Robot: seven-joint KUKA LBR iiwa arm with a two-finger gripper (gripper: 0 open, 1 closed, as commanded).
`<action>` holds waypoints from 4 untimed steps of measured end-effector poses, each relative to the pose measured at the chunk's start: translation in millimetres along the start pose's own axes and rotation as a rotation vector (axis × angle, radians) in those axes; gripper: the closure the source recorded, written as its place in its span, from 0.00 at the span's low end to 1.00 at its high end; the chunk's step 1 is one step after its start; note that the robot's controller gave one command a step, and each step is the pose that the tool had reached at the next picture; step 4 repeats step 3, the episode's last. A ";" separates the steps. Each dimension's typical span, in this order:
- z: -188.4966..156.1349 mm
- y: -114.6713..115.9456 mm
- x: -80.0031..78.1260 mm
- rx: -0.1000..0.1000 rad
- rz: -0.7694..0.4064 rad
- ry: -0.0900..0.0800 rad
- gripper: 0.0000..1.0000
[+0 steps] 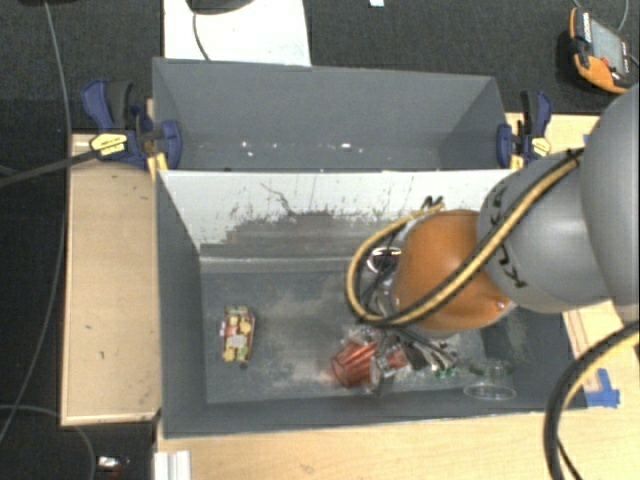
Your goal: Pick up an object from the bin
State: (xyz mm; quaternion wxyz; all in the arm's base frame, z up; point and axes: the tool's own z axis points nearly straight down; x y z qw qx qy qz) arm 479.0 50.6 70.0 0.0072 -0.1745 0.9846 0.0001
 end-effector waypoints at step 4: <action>-83.6 -0.2 -0.5 -0.001 0.004 0.003 1.00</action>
Offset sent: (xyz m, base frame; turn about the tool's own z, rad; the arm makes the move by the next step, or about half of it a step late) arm -0.0021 -0.0004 0.0242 -0.0008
